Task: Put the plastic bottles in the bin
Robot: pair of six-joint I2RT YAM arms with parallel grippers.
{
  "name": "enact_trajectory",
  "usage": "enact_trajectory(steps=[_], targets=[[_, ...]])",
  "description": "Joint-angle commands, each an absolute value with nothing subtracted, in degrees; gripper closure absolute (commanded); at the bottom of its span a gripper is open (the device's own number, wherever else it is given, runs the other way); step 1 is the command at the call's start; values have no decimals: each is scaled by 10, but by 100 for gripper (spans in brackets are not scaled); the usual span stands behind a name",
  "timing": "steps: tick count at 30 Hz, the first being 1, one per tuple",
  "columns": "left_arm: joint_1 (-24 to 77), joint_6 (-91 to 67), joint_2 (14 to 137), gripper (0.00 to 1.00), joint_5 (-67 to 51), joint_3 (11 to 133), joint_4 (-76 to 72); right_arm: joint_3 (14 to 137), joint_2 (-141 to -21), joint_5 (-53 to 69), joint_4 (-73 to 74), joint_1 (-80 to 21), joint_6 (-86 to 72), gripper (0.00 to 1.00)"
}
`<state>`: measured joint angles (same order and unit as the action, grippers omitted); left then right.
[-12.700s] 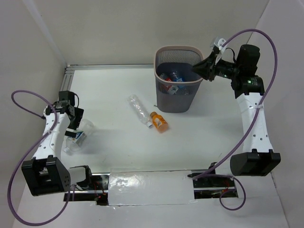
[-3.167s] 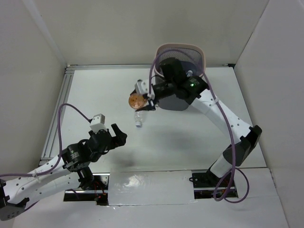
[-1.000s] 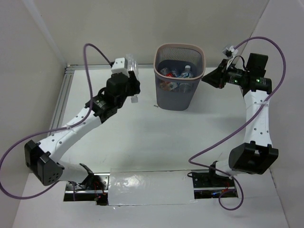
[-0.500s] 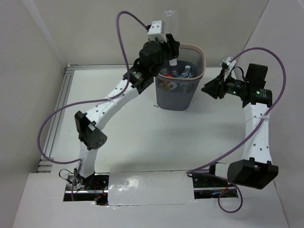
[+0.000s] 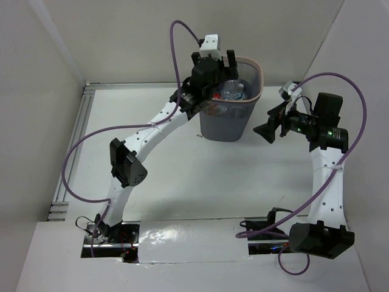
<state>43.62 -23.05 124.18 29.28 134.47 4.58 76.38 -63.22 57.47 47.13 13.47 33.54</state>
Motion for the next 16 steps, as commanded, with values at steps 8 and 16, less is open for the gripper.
enact_trajectory(steps=[8, 16], targets=[[467, -185, 906, 0, 226, 1133, 24, 752, -611, 449, 472, 132, 233, 0], [407, -275, 492, 0, 154, 626, 113, 679, -522, 328, 417, 138, 188, 0]])
